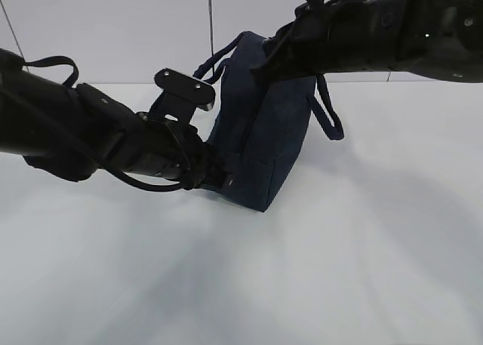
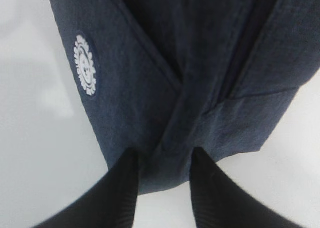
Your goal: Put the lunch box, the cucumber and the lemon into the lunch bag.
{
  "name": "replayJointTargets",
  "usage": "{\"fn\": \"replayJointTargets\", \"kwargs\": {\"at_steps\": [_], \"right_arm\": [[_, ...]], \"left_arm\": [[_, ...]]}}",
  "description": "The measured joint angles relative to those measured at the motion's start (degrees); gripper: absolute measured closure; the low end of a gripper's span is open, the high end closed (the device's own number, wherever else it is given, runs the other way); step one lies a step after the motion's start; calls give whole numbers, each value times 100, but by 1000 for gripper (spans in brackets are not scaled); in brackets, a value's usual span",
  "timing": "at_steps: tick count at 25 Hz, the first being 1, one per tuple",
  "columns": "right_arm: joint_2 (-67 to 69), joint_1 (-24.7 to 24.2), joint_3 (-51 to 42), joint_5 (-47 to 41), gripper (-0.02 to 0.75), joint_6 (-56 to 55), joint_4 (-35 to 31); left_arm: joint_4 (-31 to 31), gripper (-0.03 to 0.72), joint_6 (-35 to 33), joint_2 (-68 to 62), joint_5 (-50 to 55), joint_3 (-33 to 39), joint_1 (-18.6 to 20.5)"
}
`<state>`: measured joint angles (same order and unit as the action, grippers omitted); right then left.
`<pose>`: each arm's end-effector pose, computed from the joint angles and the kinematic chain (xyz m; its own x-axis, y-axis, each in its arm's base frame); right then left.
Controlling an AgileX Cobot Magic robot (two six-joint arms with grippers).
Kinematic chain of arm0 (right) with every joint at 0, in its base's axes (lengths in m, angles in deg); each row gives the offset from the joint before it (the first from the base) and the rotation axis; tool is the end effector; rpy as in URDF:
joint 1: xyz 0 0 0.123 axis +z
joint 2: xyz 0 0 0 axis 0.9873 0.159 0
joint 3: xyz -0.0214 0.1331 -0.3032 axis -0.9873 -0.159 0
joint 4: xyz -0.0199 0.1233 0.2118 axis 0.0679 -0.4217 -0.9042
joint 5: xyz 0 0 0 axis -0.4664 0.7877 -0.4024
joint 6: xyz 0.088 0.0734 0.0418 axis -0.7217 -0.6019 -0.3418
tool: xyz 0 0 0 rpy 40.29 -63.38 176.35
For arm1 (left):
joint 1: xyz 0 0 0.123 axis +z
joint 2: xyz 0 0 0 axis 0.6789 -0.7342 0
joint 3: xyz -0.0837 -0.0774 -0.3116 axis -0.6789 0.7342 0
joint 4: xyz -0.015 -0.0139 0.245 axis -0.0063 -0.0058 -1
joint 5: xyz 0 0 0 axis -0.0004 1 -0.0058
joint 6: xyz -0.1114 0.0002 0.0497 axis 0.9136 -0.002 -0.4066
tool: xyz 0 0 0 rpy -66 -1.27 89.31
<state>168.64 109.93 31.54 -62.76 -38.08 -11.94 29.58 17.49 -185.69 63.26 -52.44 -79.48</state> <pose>0.3700 0.1980 0.3276 -0.2440 -0.3916 -0.8872 -0.5091 0.8304 -0.2265 0.3453 -0.2499 0.1860 -0.5596 0.3840 -0.7345 0.5520 0.8337 0.0154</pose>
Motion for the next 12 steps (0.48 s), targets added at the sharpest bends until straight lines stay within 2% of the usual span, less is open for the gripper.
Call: {"fn": "replayJointTargets", "kwargs": {"at_steps": [4, 12], "right_arm": [[0, 0, 0, 10, 738, -58, 0], [0, 0, 0, 28, 738, -297, 0]], "left_arm": [[0, 415, 0, 0, -13, 0, 0], [-33, 412, 0, 253, -13, 0, 0]]}}
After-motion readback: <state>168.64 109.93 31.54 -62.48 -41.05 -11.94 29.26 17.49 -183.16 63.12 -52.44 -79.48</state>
